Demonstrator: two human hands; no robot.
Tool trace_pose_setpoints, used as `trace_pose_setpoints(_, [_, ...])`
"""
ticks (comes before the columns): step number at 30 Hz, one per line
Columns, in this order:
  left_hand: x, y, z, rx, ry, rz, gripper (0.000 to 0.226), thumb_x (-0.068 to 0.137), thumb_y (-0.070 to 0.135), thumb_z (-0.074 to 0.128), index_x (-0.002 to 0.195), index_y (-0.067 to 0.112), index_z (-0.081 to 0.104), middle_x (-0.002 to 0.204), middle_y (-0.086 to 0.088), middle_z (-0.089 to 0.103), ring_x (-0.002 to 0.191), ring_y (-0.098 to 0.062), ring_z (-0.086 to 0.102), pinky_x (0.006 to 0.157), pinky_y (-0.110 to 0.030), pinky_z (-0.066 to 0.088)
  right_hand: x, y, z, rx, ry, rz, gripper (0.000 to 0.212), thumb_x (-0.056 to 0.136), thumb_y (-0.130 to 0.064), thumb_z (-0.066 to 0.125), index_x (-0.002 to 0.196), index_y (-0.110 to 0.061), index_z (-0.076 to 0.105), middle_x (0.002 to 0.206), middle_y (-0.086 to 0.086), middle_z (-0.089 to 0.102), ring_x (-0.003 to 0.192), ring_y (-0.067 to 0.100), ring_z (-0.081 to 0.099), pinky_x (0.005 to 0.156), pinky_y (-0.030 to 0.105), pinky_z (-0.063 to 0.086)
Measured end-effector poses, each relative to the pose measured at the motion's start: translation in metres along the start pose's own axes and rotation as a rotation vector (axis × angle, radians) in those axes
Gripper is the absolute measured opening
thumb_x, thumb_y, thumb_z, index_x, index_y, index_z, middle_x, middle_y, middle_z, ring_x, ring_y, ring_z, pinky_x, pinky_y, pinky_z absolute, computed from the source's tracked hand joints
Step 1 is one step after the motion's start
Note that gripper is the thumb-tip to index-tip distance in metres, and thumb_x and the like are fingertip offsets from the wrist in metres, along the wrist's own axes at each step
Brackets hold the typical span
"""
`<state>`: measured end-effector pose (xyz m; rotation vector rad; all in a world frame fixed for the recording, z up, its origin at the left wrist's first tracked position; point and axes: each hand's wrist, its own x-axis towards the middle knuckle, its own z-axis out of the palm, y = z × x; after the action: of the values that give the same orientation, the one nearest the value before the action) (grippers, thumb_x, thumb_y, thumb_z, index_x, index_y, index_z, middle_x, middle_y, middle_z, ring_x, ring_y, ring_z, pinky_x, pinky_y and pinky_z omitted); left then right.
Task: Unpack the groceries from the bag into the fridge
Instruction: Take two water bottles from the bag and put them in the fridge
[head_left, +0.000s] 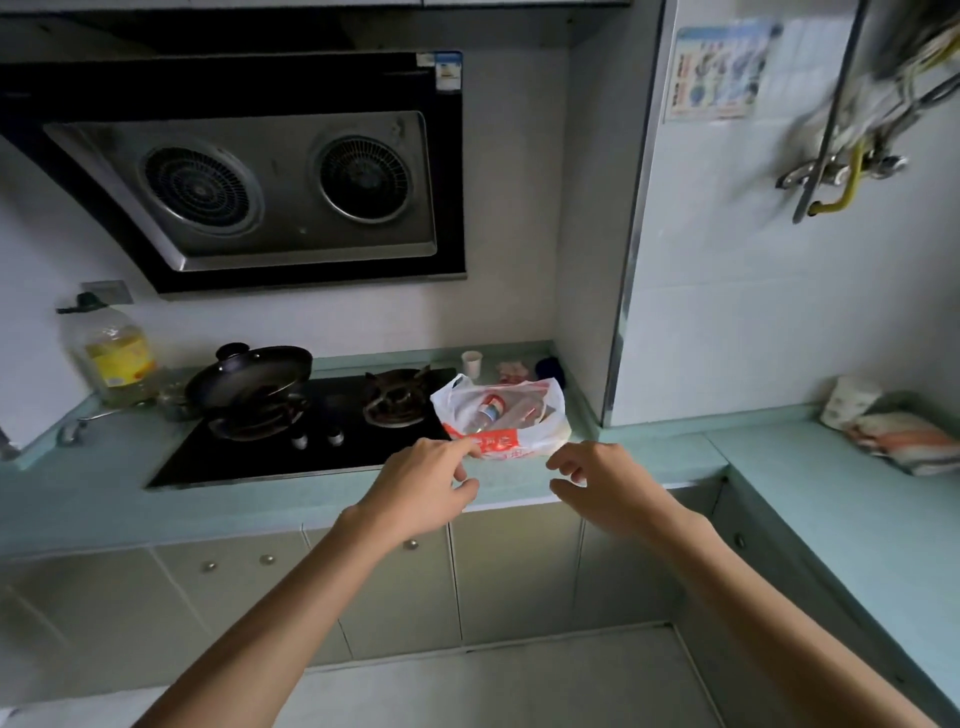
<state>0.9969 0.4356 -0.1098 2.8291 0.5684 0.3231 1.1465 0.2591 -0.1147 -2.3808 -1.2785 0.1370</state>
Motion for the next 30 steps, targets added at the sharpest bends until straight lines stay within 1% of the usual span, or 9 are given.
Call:
trace_pose_setpoints(5, [0.074,-0.032,0.006,-0.037,0.013,-0.015,0.029,0.087,0.032,0.059,0.116,0.032,0.061,0.091,0.014,0.073,0.085,-0.008,0.067,0.075,-0.035,0.055,0.075,0.024,0.0,-0.008,-0.016,0.022,0.028,0.09,-0.028,0.06,0.117,-0.022,0.066,0.11,0.0,0.07,0.098,0.017,0.066,0.086,0.035,0.055])
trace_pose_setpoints(10, [0.131,-0.058,0.022,-0.037,-0.04,-0.021,0.029,0.088,0.035,0.059,0.116,0.032,0.06,0.091,0.013,0.073,0.085,-0.01,0.067,0.075,-0.037,0.055,0.143,0.04,0.008,-0.007,-0.039,0.008,0.026,0.091,-0.025,0.059,0.115,-0.021,0.067,0.111,-0.001,0.07,0.097,0.017,0.066,0.086,0.036,0.056])
trace_pose_setpoints(16, [0.19,-0.089,0.056,-0.078,-0.126,-0.064,0.028,0.087,0.033,0.057,0.114,0.031,0.061,0.09,0.011,0.073,0.083,-0.011,0.068,0.075,-0.038,0.056,0.218,0.07,0.027,0.016,-0.081,-0.019,0.029,0.096,-0.011,0.049,0.118,-0.014,0.067,0.119,0.002,0.07,0.1,0.02,0.069,0.086,0.029,0.057])
trace_pose_setpoints(18, [0.21,-0.099,0.069,-0.086,-0.141,-0.081,0.028,0.087,0.033,0.057,0.114,0.032,0.061,0.09,0.013,0.073,0.083,-0.01,0.067,0.075,-0.037,0.056,0.242,0.086,0.038,0.01,-0.092,-0.007,0.031,0.096,-0.009,0.046,0.117,-0.014,0.069,0.12,0.002,0.069,0.099,0.021,0.069,0.085,0.03,0.057])
trace_pose_setpoints(21, [0.244,-0.114,0.095,-0.111,-0.159,-0.116,0.025,0.087,0.031,0.057,0.112,0.031,0.062,0.088,0.014,0.073,0.082,-0.006,0.067,0.075,-0.037,0.056,0.281,0.124,0.058,0.016,-0.153,0.031,0.037,0.095,-0.003,0.043,0.118,-0.017,0.068,0.122,0.002,0.069,0.103,0.022,0.068,0.089,0.033,0.057])
trace_pose_setpoints(23, [0.268,-0.122,0.114,-0.136,-0.164,-0.145,0.022,0.088,0.03,0.055,0.108,0.028,0.063,0.088,0.014,0.073,0.08,-0.006,0.067,0.075,-0.037,0.056,0.307,0.155,0.073,0.001,-0.18,0.069,0.041,0.095,0.001,0.042,0.122,-0.018,0.066,0.126,0.002,0.067,0.109,0.021,0.066,0.094,0.032,0.055])
trace_pose_setpoints(26, [0.306,-0.129,0.144,-0.175,-0.181,-0.19,0.019,0.089,0.03,0.057,0.107,0.026,0.065,0.095,0.012,0.074,0.084,-0.007,0.068,0.075,-0.034,0.056,0.345,0.188,0.099,-0.002,-0.246,0.088,0.046,0.093,0.004,0.041,0.126,-0.02,0.063,0.13,0.002,0.064,0.112,0.02,0.065,0.096,0.03,0.053])
trace_pose_setpoints(28, [0.331,-0.133,0.164,-0.19,-0.192,-0.226,0.019,0.091,0.028,0.058,0.107,0.024,0.066,0.098,0.008,0.074,0.086,-0.009,0.068,0.076,-0.032,0.056,0.366,0.197,0.122,0.036,-0.329,0.061,0.045,0.093,0.004,0.042,0.125,-0.02,0.062,0.131,0.003,0.062,0.11,0.022,0.065,0.094,0.028,0.054])
trace_pose_setpoints(30, [0.353,-0.139,0.185,-0.197,-0.199,-0.263,0.019,0.092,0.025,0.057,0.107,0.021,0.067,0.098,0.006,0.074,0.086,-0.012,0.069,0.074,-0.033,0.057,0.387,0.203,0.149,0.074,-0.383,0.009,0.042,0.094,0.001,0.047,0.123,-0.024,0.062,0.131,0.0,0.062,0.107,0.021,0.065,0.093,0.027,0.054])
